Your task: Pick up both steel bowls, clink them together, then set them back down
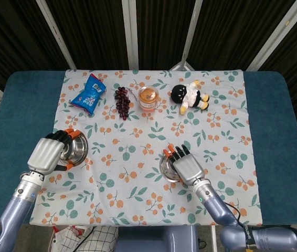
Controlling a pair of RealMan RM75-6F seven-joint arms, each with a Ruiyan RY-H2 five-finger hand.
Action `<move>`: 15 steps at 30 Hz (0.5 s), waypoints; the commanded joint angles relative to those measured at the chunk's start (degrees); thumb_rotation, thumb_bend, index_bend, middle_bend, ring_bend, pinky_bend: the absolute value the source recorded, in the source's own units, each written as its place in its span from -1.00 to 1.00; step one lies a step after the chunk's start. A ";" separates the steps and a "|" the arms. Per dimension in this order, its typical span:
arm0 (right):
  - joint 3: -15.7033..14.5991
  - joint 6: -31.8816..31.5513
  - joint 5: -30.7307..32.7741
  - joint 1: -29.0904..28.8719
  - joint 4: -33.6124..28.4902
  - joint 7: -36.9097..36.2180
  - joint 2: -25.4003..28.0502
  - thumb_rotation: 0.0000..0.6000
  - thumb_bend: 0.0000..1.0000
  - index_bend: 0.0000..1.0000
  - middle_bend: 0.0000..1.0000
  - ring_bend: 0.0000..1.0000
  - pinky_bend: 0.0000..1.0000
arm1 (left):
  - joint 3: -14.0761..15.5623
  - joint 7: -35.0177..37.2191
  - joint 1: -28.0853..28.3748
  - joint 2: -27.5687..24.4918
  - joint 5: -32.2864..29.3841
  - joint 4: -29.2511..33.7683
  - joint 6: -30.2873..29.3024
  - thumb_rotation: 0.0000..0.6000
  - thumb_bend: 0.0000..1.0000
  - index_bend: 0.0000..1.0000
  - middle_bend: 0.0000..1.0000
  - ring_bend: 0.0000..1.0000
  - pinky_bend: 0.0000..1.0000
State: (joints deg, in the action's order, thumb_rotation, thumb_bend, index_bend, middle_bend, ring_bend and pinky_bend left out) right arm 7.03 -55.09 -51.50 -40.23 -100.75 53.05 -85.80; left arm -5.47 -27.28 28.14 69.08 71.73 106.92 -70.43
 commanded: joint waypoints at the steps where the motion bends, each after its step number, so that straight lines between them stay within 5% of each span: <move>1: -0.53 -0.30 0.93 -0.55 -0.20 -0.32 0.42 1.00 -0.37 -1.00 -1.00 -1.00 -1.00 | -0.01 -0.12 0.05 0.23 -0.25 -0.13 0.20 1.00 -0.24 -0.10 0.23 -0.02 0.33; 10: -2.92 -1.06 4.25 -2.63 0.77 0.59 -0.86 1.00 -0.36 -1.00 -1.00 -1.00 -0.94 | 0.18 -1.24 -0.14 0.27 0.38 1.10 -0.31 1.00 -0.24 -0.11 0.23 -0.02 0.33; 15: -3.61 -1.88 5.43 -3.72 1.33 0.92 -1.64 1.00 -0.36 -1.00 -0.98 -0.95 -0.71 | 0.08 -1.01 -0.10 0.34 -0.10 0.54 0.07 1.00 -0.24 -0.11 0.23 -0.02 0.33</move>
State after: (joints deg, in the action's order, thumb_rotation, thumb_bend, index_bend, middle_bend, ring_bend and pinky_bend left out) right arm 3.55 -56.85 -46.28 -43.80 -99.51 53.91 -87.32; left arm -5.37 -28.35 28.04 69.42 71.68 107.52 -70.41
